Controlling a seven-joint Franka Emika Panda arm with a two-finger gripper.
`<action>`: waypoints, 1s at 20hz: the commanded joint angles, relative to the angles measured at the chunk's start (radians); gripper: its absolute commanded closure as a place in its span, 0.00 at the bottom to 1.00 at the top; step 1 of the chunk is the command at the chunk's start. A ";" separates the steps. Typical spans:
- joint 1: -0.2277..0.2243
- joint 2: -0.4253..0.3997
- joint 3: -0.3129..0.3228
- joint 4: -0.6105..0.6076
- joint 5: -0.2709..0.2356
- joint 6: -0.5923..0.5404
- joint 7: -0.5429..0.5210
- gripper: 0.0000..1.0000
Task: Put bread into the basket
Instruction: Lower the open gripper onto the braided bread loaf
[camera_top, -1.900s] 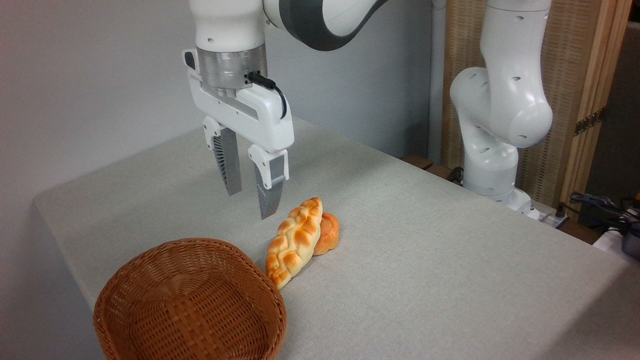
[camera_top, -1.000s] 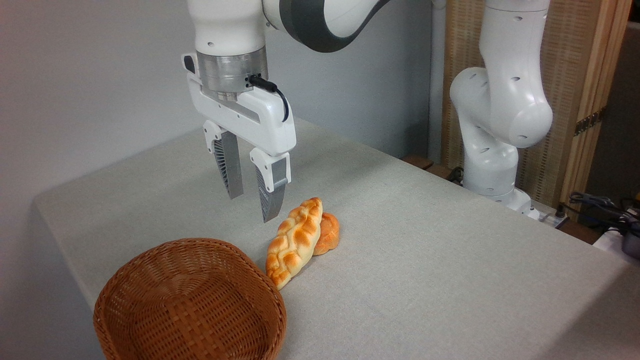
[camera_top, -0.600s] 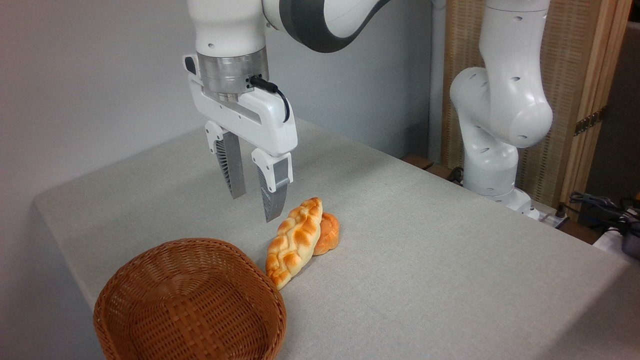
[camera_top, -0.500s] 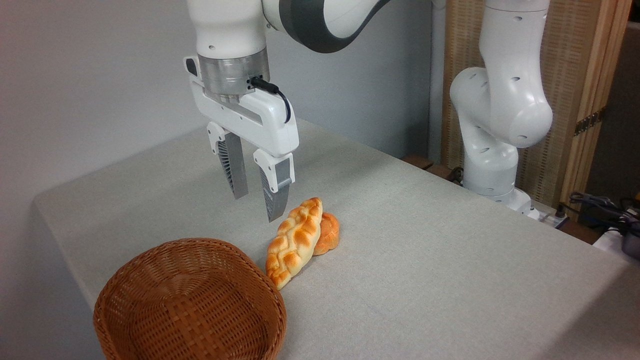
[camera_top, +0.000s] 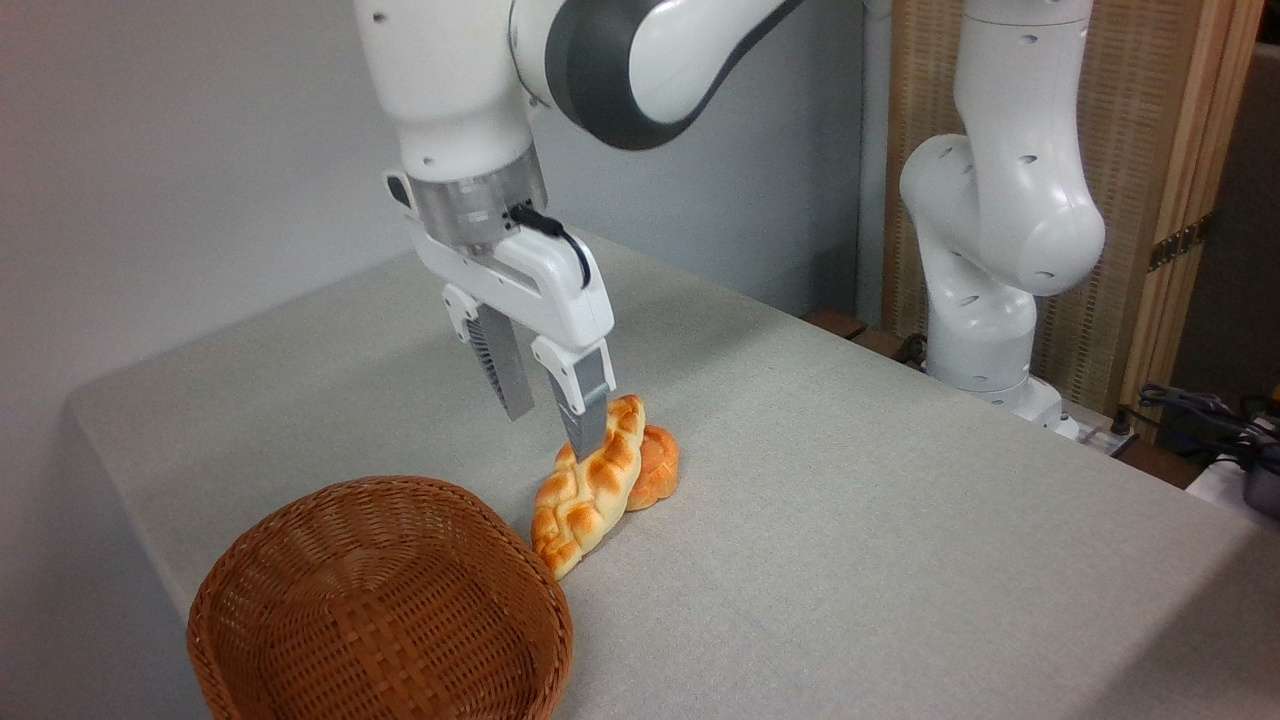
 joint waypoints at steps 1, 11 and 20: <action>0.001 0.017 0.011 -0.021 0.003 0.006 0.009 0.00; 0.002 0.109 0.012 -0.021 0.003 0.057 0.020 0.00; 0.004 0.128 0.012 -0.021 0.003 0.049 0.043 0.30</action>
